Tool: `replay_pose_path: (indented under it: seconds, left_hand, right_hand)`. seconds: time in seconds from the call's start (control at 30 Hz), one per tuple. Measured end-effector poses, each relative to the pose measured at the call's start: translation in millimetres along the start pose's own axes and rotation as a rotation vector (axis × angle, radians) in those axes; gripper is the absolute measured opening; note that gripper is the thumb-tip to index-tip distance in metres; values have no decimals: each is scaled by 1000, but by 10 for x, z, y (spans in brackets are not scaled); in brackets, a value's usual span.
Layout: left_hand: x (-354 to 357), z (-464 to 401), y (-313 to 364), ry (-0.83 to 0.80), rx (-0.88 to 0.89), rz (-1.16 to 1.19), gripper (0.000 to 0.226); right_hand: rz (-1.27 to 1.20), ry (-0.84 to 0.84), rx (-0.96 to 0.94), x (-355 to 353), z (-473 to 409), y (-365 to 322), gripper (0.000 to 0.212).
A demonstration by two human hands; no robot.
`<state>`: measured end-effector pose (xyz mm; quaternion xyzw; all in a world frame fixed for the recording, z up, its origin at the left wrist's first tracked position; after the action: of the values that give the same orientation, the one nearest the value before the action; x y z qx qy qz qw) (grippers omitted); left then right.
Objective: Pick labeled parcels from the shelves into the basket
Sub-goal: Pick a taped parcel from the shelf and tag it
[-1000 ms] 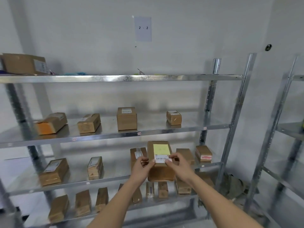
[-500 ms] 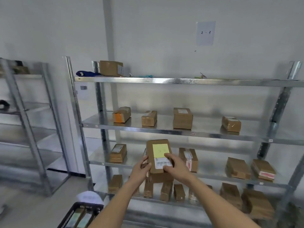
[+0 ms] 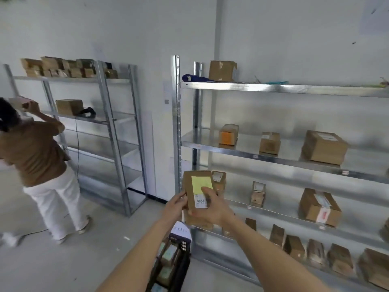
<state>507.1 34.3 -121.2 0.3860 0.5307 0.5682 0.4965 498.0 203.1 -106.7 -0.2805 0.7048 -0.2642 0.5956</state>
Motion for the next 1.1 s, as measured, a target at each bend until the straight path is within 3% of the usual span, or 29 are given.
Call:
replay_pose_path:
  seconds: [0.27,0.53,0.67,0.87,1.1]
  left_hand:
    - [-997,-537,-301,3,9,-56,34]
    - [-1500,-1777,-820,42,84,-256,42]
    - [-1678,-2678,-1359,48,51,-443,53]
    - [-1665,-3977,-2328,-63,-9,-658,52]
    - [-1676,-4829,-3671,-208,-52,-808,54]
  right_hand:
    - [-10,-54,90,1201,-278,-506,119]
    - [129,-98,123,2180,-1112,-513,112]
    - [99,-147,188,2896,-1708,-214,116]
    - [98,-212,337,3942,-2454,457,110]
    - [106,-234,500,5080,-2706,1325,110]
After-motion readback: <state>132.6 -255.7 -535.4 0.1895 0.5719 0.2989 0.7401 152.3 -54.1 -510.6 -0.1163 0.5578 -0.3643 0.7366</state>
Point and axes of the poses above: each hand's wrist, its own z-axis away from the middle knuckle, its own x-axis out of the palm, y = z × x, the point moved 5 cm from there along -z, towards the middle knuckle, and after that the axes turned 14 degrees about y, right-handed, at the moved point
